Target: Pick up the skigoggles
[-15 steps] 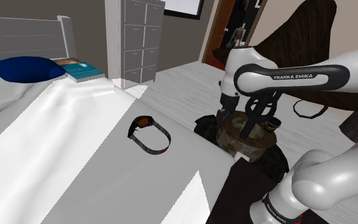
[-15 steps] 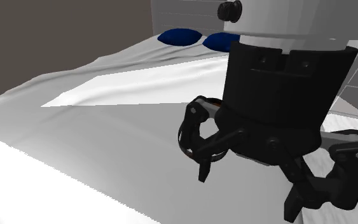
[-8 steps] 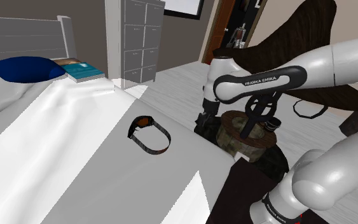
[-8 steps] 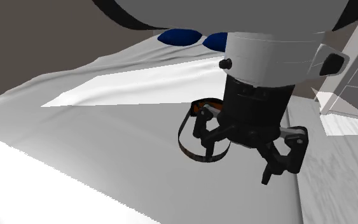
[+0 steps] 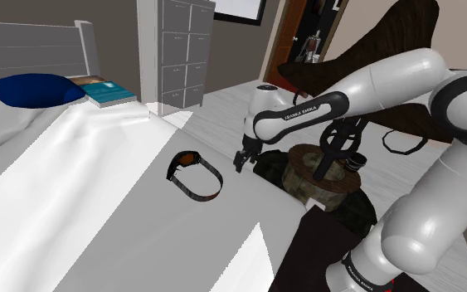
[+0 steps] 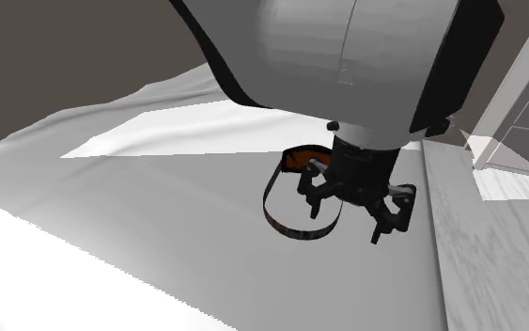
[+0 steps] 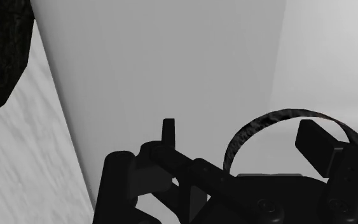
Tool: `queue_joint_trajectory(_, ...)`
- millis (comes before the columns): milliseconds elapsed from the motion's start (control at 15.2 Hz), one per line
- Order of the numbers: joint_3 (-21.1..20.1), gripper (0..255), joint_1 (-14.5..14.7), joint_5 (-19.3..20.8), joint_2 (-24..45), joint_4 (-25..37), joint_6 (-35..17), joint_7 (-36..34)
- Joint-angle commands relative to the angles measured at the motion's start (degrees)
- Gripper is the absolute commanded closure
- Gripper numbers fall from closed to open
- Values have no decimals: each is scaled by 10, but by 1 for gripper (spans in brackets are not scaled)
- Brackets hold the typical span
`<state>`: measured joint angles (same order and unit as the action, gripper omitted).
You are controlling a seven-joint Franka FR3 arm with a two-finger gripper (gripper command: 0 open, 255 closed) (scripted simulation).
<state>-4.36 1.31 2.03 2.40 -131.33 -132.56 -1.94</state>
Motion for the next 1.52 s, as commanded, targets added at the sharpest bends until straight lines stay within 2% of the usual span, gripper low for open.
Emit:
queue_joint_trajectory(0, -2, 0, 2, 1, 47, 33, -24, -7)
queue_joint_trajectory(594, -4, 0, 14, 4, 227, 192, -86, -25)
queue_joint_trajectory(1188, 0, 0, 17, 9, 270, 191, -129, -28)
queue_joint_trajectory(1254, 0, 255, 17, 9, 270, 192, -129, -29)
queue_joint_trajectory(1452, 0, 255, 17, 9, 271, 193, -129, -29)
